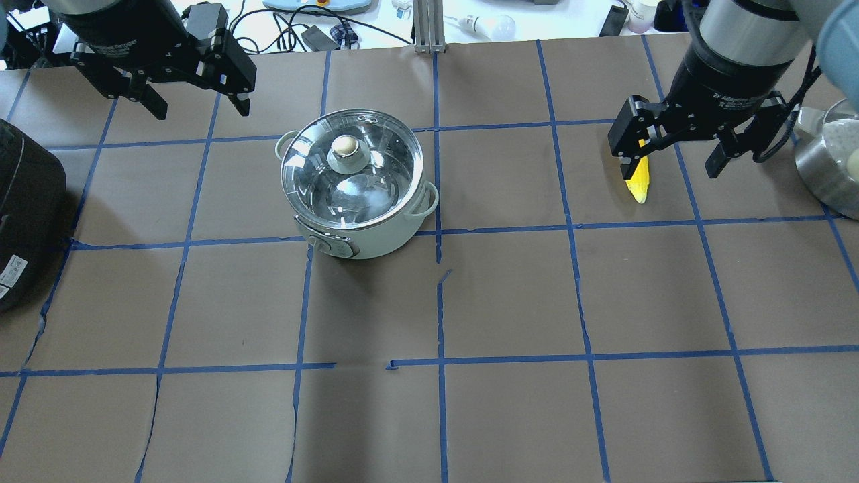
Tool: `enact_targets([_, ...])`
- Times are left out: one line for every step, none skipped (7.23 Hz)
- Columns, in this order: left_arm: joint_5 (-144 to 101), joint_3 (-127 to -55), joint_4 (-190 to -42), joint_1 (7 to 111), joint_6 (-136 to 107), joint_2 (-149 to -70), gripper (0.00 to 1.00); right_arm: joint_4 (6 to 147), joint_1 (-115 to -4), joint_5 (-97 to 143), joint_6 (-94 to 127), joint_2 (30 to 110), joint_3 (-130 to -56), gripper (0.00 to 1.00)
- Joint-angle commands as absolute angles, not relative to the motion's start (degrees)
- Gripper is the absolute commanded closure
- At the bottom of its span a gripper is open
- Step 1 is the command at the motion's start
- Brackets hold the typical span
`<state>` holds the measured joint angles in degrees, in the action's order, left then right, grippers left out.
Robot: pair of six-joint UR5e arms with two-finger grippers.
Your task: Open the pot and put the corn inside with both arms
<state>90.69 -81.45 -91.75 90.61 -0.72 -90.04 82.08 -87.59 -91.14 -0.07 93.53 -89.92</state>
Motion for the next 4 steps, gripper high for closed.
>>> enact_targets([90.79, -81.39, -92.37, 90.62, -0.79, -89.91, 0.00, 82.09, -87.63, -91.06, -0.09, 93.52, -89.91, 0.00])
enact_targets([90.88, -81.30, -93.85, 90.53, -0.79, -89.74, 0.00, 82.09, -87.63, -91.14, -0.09, 93.52, -89.91, 0.00])
enact_targets([90.97, -81.30, -94.22, 90.53, -0.79, -89.65, 0.00, 82.09, -87.63, -91.14, -0.09, 93.52, -89.83, 0.00])
enact_targets([90.97, -81.39, -94.39, 90.53, -0.79, -89.65, 0.00, 82.09, -87.63, -91.14, -0.09, 93.52, -89.82, 0.00])
